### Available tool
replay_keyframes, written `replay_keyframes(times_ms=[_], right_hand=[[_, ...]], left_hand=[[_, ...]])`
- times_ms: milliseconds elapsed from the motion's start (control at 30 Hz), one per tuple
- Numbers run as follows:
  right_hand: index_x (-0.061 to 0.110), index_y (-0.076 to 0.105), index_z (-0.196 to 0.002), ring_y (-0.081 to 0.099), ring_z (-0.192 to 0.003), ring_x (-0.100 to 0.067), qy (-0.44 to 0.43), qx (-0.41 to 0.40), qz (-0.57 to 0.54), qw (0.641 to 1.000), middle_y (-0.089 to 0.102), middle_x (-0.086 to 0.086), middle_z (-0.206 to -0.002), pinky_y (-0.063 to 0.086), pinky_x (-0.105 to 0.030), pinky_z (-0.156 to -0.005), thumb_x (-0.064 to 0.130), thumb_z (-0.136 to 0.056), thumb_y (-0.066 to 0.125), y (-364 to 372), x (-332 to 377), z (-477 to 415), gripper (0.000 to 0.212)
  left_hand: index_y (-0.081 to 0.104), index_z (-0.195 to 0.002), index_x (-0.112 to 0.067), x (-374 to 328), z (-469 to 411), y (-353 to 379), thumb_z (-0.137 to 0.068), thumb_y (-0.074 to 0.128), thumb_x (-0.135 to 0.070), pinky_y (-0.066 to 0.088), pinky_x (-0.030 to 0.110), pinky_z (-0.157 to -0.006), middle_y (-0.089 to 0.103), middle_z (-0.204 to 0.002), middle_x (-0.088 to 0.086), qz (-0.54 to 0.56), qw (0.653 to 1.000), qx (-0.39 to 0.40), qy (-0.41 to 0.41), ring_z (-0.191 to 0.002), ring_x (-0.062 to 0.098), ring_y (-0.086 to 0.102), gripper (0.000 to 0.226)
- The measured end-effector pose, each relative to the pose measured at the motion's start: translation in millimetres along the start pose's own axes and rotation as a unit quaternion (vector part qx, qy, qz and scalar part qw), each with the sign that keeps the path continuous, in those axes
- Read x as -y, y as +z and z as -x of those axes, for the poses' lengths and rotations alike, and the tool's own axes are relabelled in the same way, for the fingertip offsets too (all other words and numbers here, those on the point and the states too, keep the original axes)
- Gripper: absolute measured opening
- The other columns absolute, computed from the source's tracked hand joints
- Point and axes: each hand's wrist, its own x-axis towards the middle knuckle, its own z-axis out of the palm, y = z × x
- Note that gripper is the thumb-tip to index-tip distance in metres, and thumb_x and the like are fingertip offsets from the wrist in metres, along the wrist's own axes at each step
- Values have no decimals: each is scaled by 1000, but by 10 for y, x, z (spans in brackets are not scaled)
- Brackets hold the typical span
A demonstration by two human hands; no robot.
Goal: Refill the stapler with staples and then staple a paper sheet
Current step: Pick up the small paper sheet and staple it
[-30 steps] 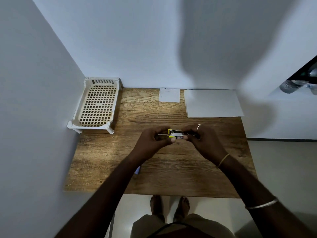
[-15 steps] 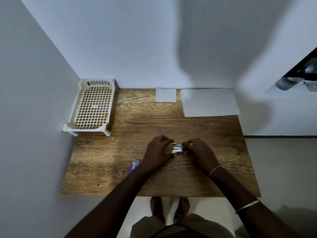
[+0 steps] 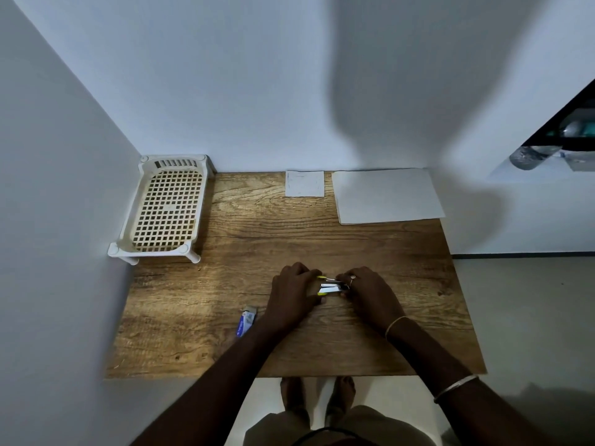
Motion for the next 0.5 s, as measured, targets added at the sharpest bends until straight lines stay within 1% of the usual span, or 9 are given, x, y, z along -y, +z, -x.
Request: replay_keyframes(times_ms=[133,267,333,400,500], right_hand=[[17,71,-121,63,-99,-25,-9,0,11,1000,71,-4,-109,52,-38,-80,16,-86,74,18,-7,-8,36],[17,69,-124,62,-104,-25,1,-2,-3,1000,69,-4,-114,50,-36,-85,18,-86,74,41,-38,16,39],[18,65,-129,60,-110,-23,9,5,-18,1000,67,-3,-120,47,-33,-89,27,-86,74,27,-47,32,45],[18,62,-130,58,-112,-22,12,13,-29,999,66,-4,-123,46,-31,-90,38,-87,70,7,-48,30,48],[19,62,-128,56,-114,-19,32,9,-63,997,64,-1,-123,45,-29,-87,48,-92,62,-46,-26,-7,46]], left_hand=[[58,-132,-39,15,14,14,-76,75,-53,29,31,-82,56,-116,-10,-1,1000,0,2,-108,15,49,60],[53,-138,-36,12,35,5,-77,72,-56,33,32,-85,55,-121,-8,-7,1000,4,12,-111,16,49,67],[47,-145,-34,24,56,-5,-75,72,-61,36,36,-90,52,-127,-7,-12,1000,20,20,-115,18,48,78],[42,-148,-32,39,81,-30,-74,70,-69,37,38,-95,49,-132,-6,-15,999,32,29,-119,18,46,88],[48,-144,-25,45,101,-126,-75,57,-81,42,38,-97,50,-136,-4,-6,999,14,39,-120,17,48,89]])
